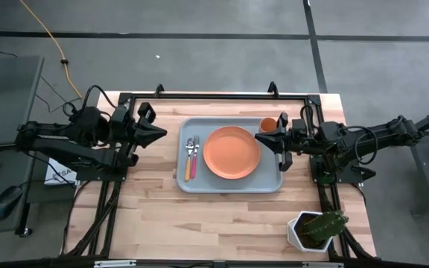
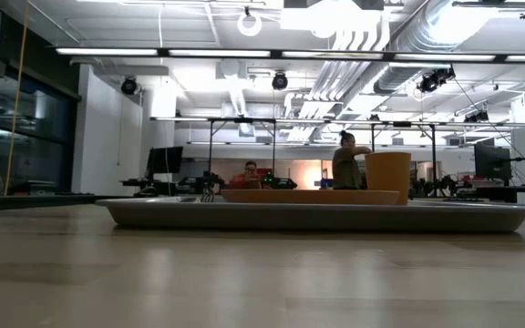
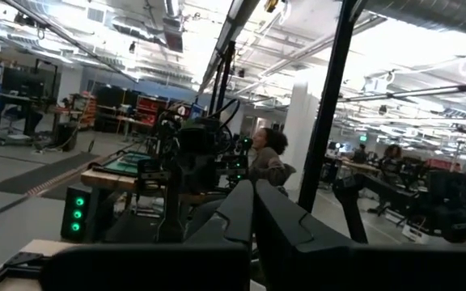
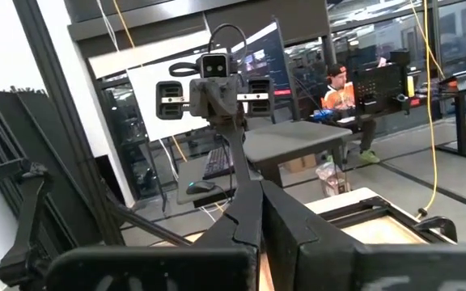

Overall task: Pick and place plate/cup/fork/spoon on tray
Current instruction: Return to Home Position

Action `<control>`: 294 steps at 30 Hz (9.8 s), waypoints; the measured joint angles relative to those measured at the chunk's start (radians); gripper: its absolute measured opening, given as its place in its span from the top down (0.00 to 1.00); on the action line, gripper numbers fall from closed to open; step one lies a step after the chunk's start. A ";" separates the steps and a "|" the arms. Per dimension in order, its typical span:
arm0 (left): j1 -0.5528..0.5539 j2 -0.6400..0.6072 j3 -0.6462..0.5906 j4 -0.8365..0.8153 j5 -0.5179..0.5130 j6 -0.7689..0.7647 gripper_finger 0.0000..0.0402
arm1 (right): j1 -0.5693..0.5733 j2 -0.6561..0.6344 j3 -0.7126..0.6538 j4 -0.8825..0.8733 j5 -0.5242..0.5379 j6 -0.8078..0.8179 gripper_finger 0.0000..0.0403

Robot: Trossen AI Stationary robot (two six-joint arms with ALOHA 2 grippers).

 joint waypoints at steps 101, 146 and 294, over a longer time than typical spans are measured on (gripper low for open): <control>0.015 -0.734 -0.717 0.125 -0.022 -0.169 1.00 | 0.001 -0.010 0.000 -0.101 -0.068 0.055 1.00; 0.014 -0.728 -0.782 -0.201 0.071 -0.071 1.00 | 0.001 -0.010 0.000 -0.119 -0.068 0.080 1.00; 0.014 -0.721 -0.781 -0.204 0.042 -0.071 1.00 | 0.000 -0.890 -0.760 -0.302 -0.290 0.100 1.00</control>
